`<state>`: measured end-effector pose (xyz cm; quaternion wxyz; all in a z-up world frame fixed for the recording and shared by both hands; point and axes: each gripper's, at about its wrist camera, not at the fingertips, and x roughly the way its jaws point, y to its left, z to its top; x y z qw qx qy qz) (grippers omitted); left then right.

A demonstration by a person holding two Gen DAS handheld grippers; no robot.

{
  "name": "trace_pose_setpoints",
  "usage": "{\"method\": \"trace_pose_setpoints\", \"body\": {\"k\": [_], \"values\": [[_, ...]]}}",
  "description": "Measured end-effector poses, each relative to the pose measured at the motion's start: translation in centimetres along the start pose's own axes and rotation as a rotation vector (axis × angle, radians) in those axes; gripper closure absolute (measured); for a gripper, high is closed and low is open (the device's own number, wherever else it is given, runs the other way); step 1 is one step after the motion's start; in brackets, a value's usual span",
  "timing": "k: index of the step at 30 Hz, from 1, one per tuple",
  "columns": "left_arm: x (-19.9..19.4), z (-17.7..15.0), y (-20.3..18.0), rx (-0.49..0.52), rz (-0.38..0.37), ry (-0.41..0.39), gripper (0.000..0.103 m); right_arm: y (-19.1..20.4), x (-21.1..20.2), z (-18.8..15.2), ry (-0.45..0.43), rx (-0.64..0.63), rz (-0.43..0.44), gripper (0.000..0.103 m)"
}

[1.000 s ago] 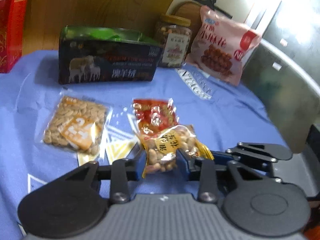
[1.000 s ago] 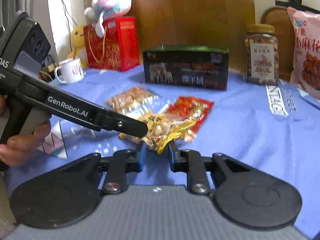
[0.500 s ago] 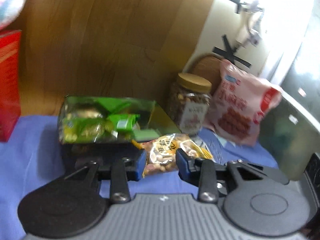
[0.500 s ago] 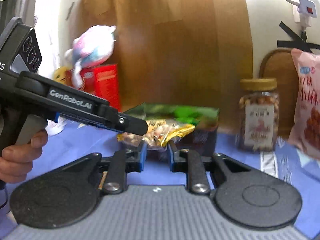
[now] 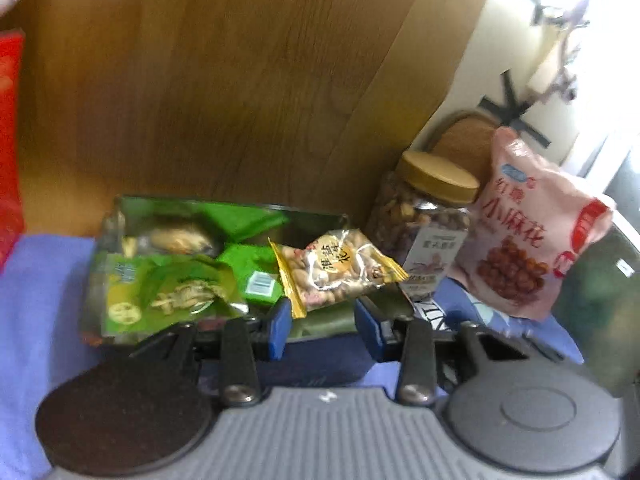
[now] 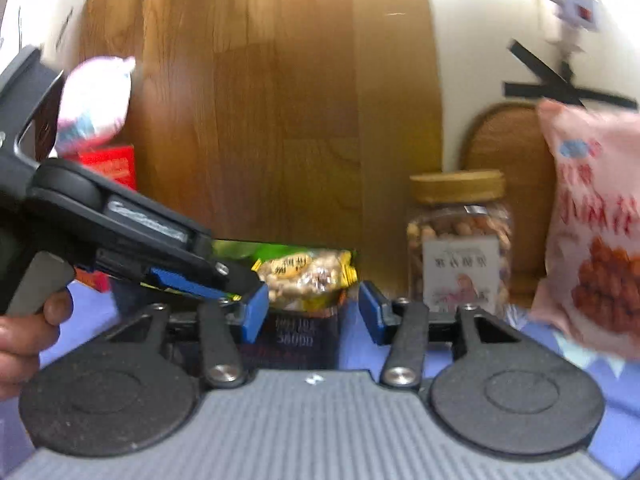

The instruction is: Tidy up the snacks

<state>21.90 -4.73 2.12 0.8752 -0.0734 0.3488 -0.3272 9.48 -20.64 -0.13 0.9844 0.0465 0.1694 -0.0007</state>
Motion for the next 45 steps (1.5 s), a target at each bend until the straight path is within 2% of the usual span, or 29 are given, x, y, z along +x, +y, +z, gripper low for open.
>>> {"method": "trace_pose_setpoints", "body": {"k": [2,5,7,11,14,17,19,24,27,30,36,41,45], "values": [[-2.2,-1.1,0.0,0.017,-0.003,-0.033,0.062,-1.0,-1.1,-1.4,0.064,0.071,0.032,0.05],[-4.5,-2.9,0.5,-0.012,-0.061,-0.016,0.062,-2.3,-2.0,-3.7,0.189,0.199,0.12,0.051],[-5.1,-4.6,0.8,-0.03,-0.073,0.026,0.062,-2.6,-2.3,-4.9,0.248,0.261,0.144,0.051],[-5.4,-9.0,1.0,-0.085,-0.117,0.156,0.062,-2.4,-2.8,-5.3,0.284,0.32,0.213,0.056],[-5.4,-11.8,0.3,-0.072,-0.106,0.206,0.063,-1.6,-3.6,-5.5,0.287,0.303,0.22,0.057],[-6.0,-12.9,-0.7,-0.021,-0.062,0.143,0.062,-1.3,-4.1,-6.0,0.299,0.336,0.259,0.066],[-6.2,-13.1,-1.0,-0.018,-0.047,0.13,0.062,-0.8,-4.3,-6.2,0.309,0.335,0.273,0.081],[-6.6,-13.6,-0.9,-0.046,-0.049,0.112,0.064,0.2,-5.5,-6.8,0.318,0.341,0.278,0.09],[-7.4,-14.5,-0.6,-0.067,-0.043,0.102,0.071,0.7,-6.4,-7.3,0.323,0.377,0.29,0.09],[-8.6,-15.5,-0.6,-0.072,-0.037,0.091,0.074,1.7,-7.7,-7.8,0.325,0.381,0.305,0.09],[-11.0,-17.2,-1.2,-0.077,-0.019,0.103,0.074,3.4,-10.6,-8.8,0.311,0.361,0.311,0.09],[-11.7,-18.2,-3.4,0.011,0.07,0.099,0.072,5.1,-12.5,-9.4,0.278,0.303,0.256,0.089],[-11.8,-18.4,-3.9,0.014,0.099,0.095,0.072,6.2,-13.0,-9.3,0.257,0.244,0.199,0.089]]}}
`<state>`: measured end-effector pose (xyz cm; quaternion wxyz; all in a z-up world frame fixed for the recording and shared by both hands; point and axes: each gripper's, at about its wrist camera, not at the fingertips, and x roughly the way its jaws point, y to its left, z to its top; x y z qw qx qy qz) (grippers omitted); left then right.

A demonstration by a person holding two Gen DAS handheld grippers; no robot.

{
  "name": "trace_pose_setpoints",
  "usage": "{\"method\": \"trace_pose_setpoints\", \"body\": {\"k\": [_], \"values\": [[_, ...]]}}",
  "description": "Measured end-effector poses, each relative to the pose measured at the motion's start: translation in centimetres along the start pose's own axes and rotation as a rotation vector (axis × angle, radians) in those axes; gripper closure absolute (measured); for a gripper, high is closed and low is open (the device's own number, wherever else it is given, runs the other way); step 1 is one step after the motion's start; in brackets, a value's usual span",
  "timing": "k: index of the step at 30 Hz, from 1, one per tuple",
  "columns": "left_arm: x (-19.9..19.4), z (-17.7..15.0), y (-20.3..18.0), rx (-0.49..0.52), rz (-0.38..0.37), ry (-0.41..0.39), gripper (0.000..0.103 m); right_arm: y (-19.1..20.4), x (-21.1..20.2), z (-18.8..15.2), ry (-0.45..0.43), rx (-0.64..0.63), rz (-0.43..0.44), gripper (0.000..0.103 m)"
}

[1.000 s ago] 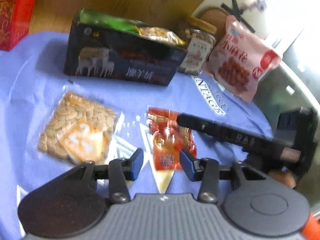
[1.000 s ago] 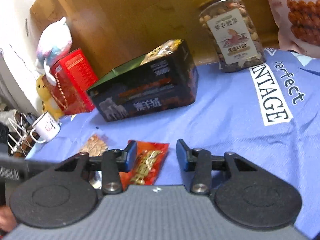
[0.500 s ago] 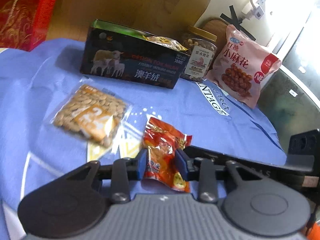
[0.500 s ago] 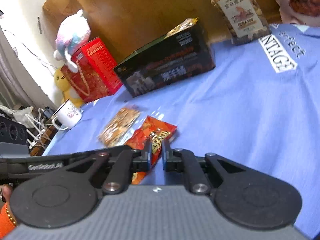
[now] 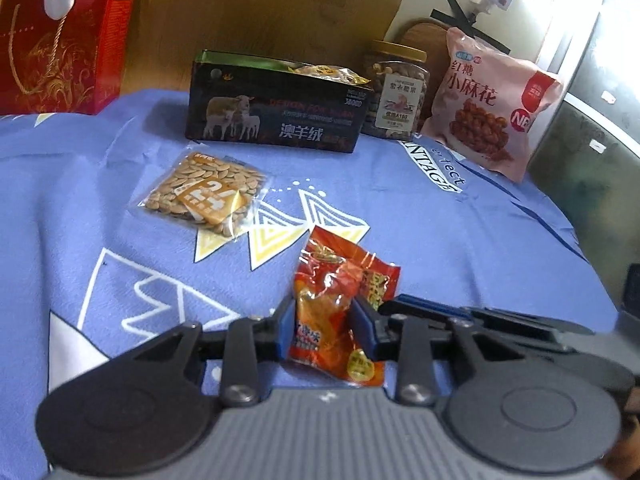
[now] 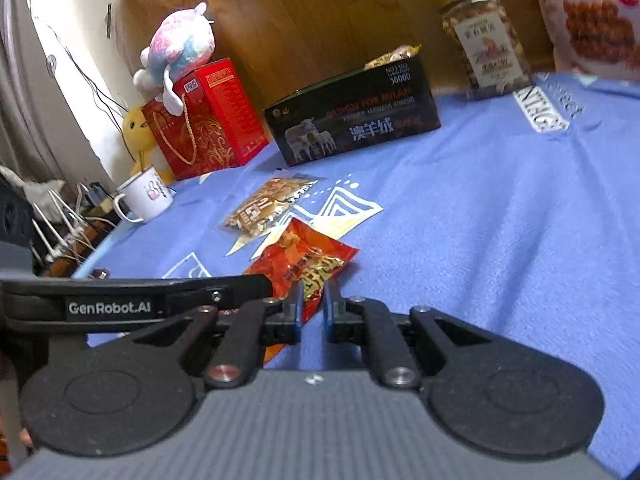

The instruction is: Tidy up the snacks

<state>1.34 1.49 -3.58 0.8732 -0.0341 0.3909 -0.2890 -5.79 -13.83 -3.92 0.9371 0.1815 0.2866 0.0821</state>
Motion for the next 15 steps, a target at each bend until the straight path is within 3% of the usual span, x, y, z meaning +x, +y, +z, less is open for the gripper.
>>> {"method": "trace_pose_setpoints", "body": {"k": [15], "values": [[-0.2,-0.2,-0.5,0.026,0.051,-0.003,0.067,-0.6,-1.5,-0.6,-0.028,0.025,-0.031,0.087]]}}
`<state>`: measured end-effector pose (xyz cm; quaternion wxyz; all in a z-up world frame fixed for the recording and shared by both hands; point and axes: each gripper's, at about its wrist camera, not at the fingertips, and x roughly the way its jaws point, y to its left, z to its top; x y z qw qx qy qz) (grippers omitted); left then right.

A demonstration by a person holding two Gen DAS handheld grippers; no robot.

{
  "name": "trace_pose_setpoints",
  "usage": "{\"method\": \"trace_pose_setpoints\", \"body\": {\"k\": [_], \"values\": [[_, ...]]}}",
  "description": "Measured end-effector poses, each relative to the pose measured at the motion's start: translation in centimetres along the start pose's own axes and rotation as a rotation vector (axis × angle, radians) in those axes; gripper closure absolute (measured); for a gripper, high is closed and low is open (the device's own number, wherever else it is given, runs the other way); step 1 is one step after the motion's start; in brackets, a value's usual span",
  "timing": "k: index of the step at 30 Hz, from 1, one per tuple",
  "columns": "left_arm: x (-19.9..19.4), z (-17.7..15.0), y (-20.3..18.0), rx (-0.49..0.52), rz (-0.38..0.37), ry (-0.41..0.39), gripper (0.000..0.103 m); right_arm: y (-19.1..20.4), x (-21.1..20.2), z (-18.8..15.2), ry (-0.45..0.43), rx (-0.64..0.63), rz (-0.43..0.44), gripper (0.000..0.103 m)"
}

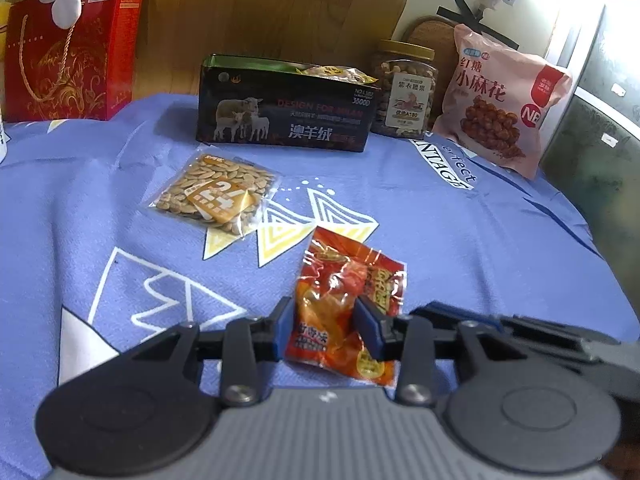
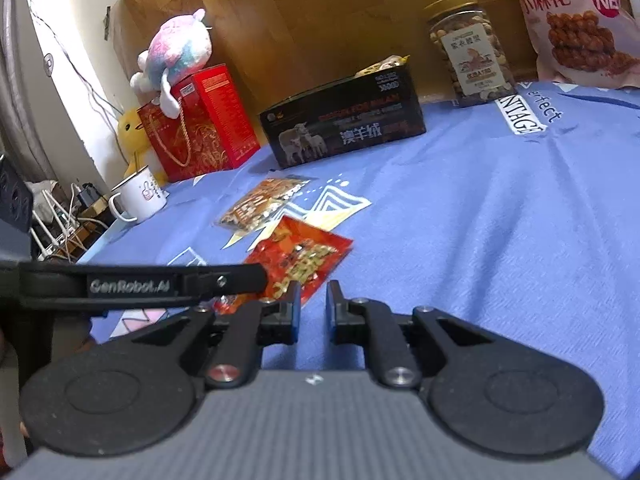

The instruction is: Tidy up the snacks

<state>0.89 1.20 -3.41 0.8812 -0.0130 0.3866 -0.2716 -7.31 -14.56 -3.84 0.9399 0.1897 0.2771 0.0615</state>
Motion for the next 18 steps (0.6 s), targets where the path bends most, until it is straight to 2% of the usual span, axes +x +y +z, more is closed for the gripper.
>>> {"method": "trace_pose_setpoints", "body": {"k": [4,6,8,10,13,16,18], "values": [[-0.1,0.0,-0.1,0.002,0.007,0.001,0.066,-1.0,0.1,0.2,0.001,0.045,0.015,0.086],[-0.4,0.4,0.6,-0.02,-0.018,-0.001,0.069,-1.2,-0.1,0.2,0.001,0.046,0.021,0.086],[-1.1,1.1,2.3,-0.056,-0.029,-0.046,0.069,-1.2,-0.5,0.8,-0.02,0.023,0.005,0.083],[-1.4,2.0,4.1,-0.092,0.005,-0.089,0.069,-1.4,-0.8,2.1,-0.051,-0.004,-0.013,0.083],[-0.7,3.6,7.1,-0.141,0.074,-0.102,0.07,-2.2,-0.9,6.3,-0.126,-0.018,-0.05,0.083],[-0.6,4.9,8.9,-0.153,0.115,-0.129,0.07,-3.8,0.7,13.1,-0.208,-0.008,-0.064,0.083],[-0.8,5.4,9.7,-0.161,0.114,-0.153,0.07,-5.2,3.5,17.8,-0.191,0.031,-0.067,0.083]]}}
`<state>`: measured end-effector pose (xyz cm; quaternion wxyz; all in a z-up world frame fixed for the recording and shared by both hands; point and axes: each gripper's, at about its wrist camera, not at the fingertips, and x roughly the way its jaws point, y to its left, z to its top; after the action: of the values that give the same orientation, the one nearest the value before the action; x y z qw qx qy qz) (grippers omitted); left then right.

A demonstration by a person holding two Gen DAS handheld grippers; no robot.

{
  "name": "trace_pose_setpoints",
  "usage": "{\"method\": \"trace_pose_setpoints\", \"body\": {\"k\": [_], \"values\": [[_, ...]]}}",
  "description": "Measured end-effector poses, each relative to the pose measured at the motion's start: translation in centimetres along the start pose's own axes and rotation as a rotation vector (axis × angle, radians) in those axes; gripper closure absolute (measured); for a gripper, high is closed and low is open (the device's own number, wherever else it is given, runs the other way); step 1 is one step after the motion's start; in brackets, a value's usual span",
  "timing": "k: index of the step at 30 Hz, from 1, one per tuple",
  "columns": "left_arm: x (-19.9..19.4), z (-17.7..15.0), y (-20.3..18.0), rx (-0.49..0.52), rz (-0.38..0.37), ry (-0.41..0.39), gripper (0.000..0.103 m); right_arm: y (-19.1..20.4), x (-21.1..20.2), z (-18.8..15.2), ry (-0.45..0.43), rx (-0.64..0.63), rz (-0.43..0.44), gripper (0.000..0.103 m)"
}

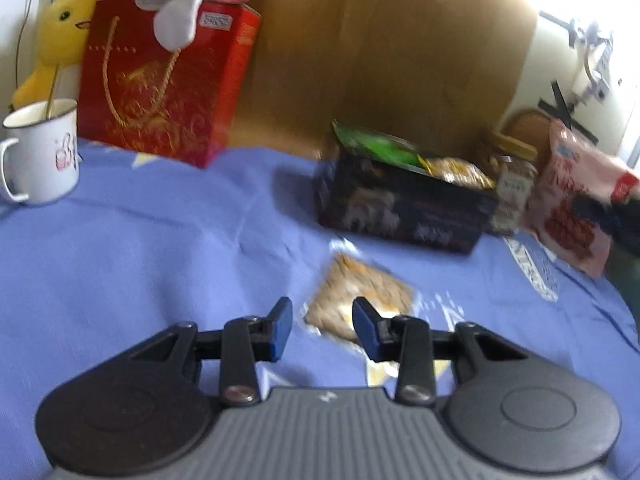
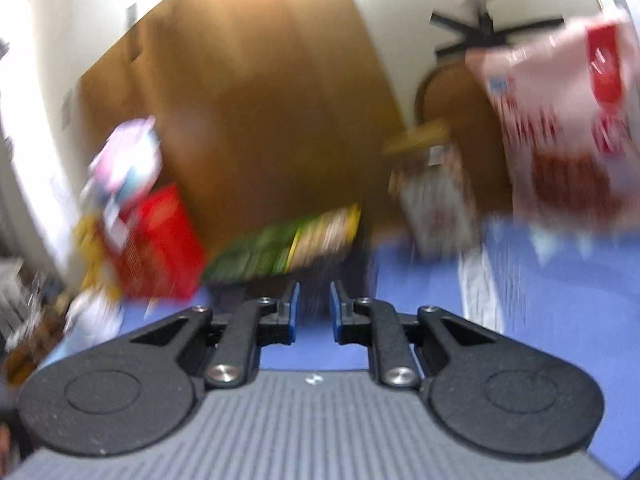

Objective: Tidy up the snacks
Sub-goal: 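Move the left gripper to the clear seed packet and grasp it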

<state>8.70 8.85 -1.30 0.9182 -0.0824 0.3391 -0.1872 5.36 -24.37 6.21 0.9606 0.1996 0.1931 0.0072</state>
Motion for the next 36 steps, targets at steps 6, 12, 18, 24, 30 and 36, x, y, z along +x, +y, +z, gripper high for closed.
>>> {"method": "trace_pose_setpoints", "body": {"k": [6,12,18,24,30,36], "values": [[0.5,0.0,1.5,-0.022,-0.034,0.011,0.07,0.1,12.1,4.6,0.242,0.022,-0.021,0.083],[1.7,0.0,2.3,-0.028,-0.053,0.052,0.07,2.8,18.7,2.2,0.417,-0.067,-0.135,0.077],[1.5,0.9,4.1,-0.074,-0.075,0.046,0.07,5.4,11.4,0.9,0.254,-0.209,-0.025,0.076],[2.9,1.5,3.9,-0.099,-0.156,0.115,0.069,4.5,6.5,-6.0,0.391,-0.064,0.182,0.076],[5.3,1.8,3.8,-0.166,-0.195,0.165,0.062,1.4,8.1,-10.6,0.514,0.282,0.203,0.077],[5.6,1.2,2.7,-0.21,-0.251,0.206,0.066,1.5,8.2,-11.7,0.462,0.439,0.246,0.075]]}}
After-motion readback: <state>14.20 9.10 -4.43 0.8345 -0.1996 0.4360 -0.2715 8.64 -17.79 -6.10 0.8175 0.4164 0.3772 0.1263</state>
